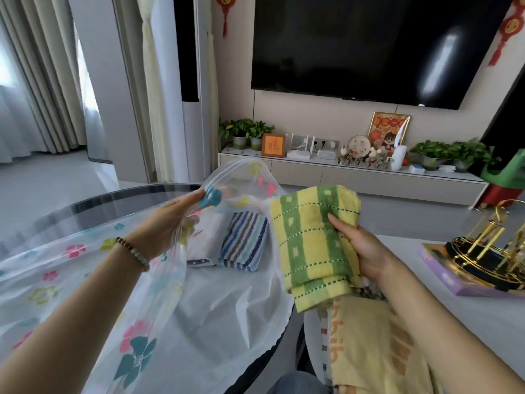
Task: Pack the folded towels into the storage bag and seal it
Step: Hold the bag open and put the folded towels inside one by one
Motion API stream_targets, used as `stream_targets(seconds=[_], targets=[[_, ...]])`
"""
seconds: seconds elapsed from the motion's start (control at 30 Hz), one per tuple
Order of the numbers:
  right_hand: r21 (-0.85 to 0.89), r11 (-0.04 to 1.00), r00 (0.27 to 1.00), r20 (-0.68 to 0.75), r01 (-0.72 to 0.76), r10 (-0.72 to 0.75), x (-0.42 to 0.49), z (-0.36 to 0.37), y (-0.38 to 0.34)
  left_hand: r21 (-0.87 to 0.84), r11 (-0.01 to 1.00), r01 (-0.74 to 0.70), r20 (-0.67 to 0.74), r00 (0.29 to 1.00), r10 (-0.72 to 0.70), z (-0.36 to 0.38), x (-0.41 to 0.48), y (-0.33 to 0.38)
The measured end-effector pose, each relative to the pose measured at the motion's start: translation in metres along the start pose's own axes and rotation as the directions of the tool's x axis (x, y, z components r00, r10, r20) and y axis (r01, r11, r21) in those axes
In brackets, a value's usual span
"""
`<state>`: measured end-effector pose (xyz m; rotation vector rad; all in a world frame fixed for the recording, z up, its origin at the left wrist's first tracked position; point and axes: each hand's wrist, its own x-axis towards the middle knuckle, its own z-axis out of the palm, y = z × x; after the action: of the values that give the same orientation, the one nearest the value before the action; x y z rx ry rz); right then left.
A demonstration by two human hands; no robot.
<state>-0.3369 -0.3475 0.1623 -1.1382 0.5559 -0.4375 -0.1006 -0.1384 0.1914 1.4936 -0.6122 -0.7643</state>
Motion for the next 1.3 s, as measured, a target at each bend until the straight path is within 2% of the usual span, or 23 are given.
stream_targets(seconds=[0.13, 0.23, 0.33, 0.4, 0.43, 0.47, 0.5, 0.53, 0.57, 0.6, 0.63, 0.7, 0.73, 0.9, 1.0, 1.07, 1.1, 1.13, 1.23, 1.3], targets=[[-0.029, 0.998, 0.979, 0.196, -0.057, 0.062, 0.03, 0.076, 0.041, -0.045, 0.999, -0.03, 0.019, 0.999, 0.031, -0.015, -0.001, 0.008], [-0.05, 0.994, 0.962, 0.25, -0.1, 0.11, 0.061, 0.119, 0.071, -0.118, 0.992, -0.042, 0.067, 0.996, 0.051, -0.026, -0.002, 0.011], [-0.115, 0.988, 0.981, 0.156, -0.099, 0.117, 0.097, 0.146, 0.096, -0.113, 0.993, -0.047, 0.111, 0.992, 0.06, -0.035, -0.002, 0.011], [-0.357, 0.93, 0.997, -0.039, -0.082, 0.073, 0.11, 0.153, 0.114, -0.125, 0.991, -0.046, 0.126, 0.99, 0.062, -0.039, -0.002, 0.01], [-0.543, 0.839, 0.984, -0.169, -0.045, -0.057, 0.112, 0.151, 0.128, -0.129, 0.99, -0.05, 0.126, 0.99, 0.067, -0.041, -0.001, 0.009], [-0.723, 0.689, 0.942, -0.196, 0.049, -0.273, 0.11, 0.147, 0.142, -0.128, 0.99, -0.058, 0.125, 0.989, 0.074, -0.043, 0.0, 0.008], [-0.865, 0.465, 0.868, -0.076, 0.187, -0.49, 0.105, 0.142, 0.157, -0.125, 0.99, -0.064, 0.125, 0.989, 0.08, -0.044, 0.001, 0.007], [-0.922, 0.202, 0.777, 0.144, 0.331, -0.613, 0.102, 0.137, 0.171, -0.124, 0.99, -0.069, 0.126, 0.988, 0.085, -0.045, 0.002, 0.006], [-0.888, -0.036, 0.714, 0.391, 0.457, -0.58, 0.1, 0.134, 0.182, -0.12, 0.99, -0.072, 0.127, 0.988, 0.087, -0.045, 0.002, 0.005], [-0.814, -0.191, 0.695, 0.571, 0.548, -0.438, 0.103, 0.13, 0.191, -0.111, 0.991, -0.073, 0.13, 0.988, 0.087, -0.046, 0.003, 0.004], [-0.761, -0.257, 0.714, 0.648, 0.596, -0.264, 0.109, 0.126, 0.197, -0.101, 0.992, -0.07, 0.135, 0.987, 0.083, -0.045, 0.003, 0.004], [-0.773, -0.239, 0.796, 0.606, 0.588, -0.002, 0.123, 0.122, 0.2, -0.088, 0.994, -0.064, 0.144, 0.987, 0.076, -0.042, 0.001, 0.003], [-0.786, -0.251, 0.818, 0.574, 0.566, 0.045, 0.132, 0.121, 0.198, -0.084, 0.995, -0.062, 0.146, 0.987, 0.074, -0.04, 0.001, 0.001], [-0.85, -0.291, 0.898, 0.427, 0.439, 0.109, 0.171, 0.136, 0.17, -0.102, 0.994, -0.025, 0.156, 0.987, 0.041, -0.026, -0.006, -0.003], [-0.849, -0.352, 0.919, 0.36, 0.393, 0.158, 0.18, 0.136, 0.16, -0.103, 0.995, 0.006, 0.189, 0.982, 0.014, -0.018, -0.009, -0.003], [-0.851, -0.35, 0.919, 0.341, 0.392, 0.2, 0.174, 0.136, 0.153, -0.106, 0.994, 0.025, 0.168, 0.986, -0.007, -0.015, -0.012, -0.002], [-0.86, -0.316, 0.914, 0.347, 0.4, 0.212, 0.166, 0.137, 0.148, -0.117, 0.993, 0.036, 0.149, 0.989, -0.018, -0.015, -0.013, -0.002], [-0.886, -0.235, 0.91, 0.355, 0.4, 0.211, 0.154, 0.136, 0.14, -0.126, 0.991, 0.046, 0.129, 0.991, -0.029, -0.015, -0.012, -0.004], [-0.922, 0.19, 0.903, 0.374, 0.337, 0.21, 0.107, 0.118, 0.103, -0.143, 0.987, 0.071, 0.085, 0.995, -0.06, -0.009, -0.013, -0.007], [-0.896, 0.347, 0.892, 0.374, 0.276, 0.255, 0.069, 0.091, 0.07, -0.129, 0.989, 0.074, 0.066, 0.996, -0.065, 0.001, -0.013, -0.012]])
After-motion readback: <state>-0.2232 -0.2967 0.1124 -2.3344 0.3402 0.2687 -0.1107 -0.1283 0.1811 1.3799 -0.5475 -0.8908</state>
